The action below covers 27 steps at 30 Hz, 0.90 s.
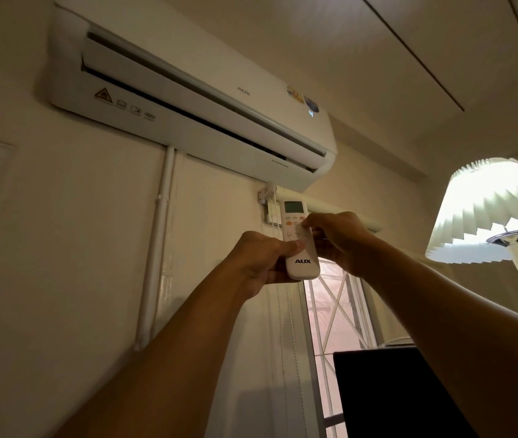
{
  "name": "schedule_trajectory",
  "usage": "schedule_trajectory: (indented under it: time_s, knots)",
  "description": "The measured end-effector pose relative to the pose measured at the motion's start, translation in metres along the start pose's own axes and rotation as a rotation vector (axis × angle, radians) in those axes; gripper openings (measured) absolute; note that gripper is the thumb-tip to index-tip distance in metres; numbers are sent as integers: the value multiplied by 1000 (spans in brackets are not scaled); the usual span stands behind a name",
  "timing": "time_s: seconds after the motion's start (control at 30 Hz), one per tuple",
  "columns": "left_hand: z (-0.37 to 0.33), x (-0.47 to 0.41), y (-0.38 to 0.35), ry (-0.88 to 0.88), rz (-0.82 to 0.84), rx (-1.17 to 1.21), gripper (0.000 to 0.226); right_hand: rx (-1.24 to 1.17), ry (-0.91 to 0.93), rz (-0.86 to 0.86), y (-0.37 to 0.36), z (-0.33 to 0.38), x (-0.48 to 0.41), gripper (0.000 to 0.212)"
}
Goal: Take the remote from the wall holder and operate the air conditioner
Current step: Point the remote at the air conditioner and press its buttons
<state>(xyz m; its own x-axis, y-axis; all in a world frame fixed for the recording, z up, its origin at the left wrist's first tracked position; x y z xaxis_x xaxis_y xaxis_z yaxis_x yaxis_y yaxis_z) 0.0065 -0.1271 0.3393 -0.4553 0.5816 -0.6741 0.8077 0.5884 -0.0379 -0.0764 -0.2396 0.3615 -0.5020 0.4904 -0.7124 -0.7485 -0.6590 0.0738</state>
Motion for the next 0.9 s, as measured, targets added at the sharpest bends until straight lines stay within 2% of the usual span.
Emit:
schedule_trajectory:
  time_s: [0.13, 0.4, 0.57, 0.9]
  knots:
    - [3, -2, -5, 5, 13, 7, 12, 10, -7, -29, 4, 0, -1, 8]
    - [3, 1, -8, -3, 11, 8, 29, 5, -8, -32, 7, -2, 3, 9]
    - [3, 1, -5, 6, 20, 13, 12, 22, 1, -30, 5, 0, 3, 10]
    - [5, 4, -4, 17, 4, 7, 11, 39, 7, -16, 4, -3, 2, 8]
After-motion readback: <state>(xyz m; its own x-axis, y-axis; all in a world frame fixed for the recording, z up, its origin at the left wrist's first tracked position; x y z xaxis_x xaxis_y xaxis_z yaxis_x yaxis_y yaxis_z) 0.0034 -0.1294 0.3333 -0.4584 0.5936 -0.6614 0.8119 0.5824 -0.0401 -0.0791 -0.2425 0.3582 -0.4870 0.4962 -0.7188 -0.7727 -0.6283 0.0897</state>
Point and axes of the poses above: each hand's wrist, its own x-axis away from the middle knuckle, its own y-axis out of the back of the hand, z = x × y, the point moved 4 cm from there along -x, towards the middle knuckle, and after that the axes turned 14 degrees about x, right-handed, at the moved point
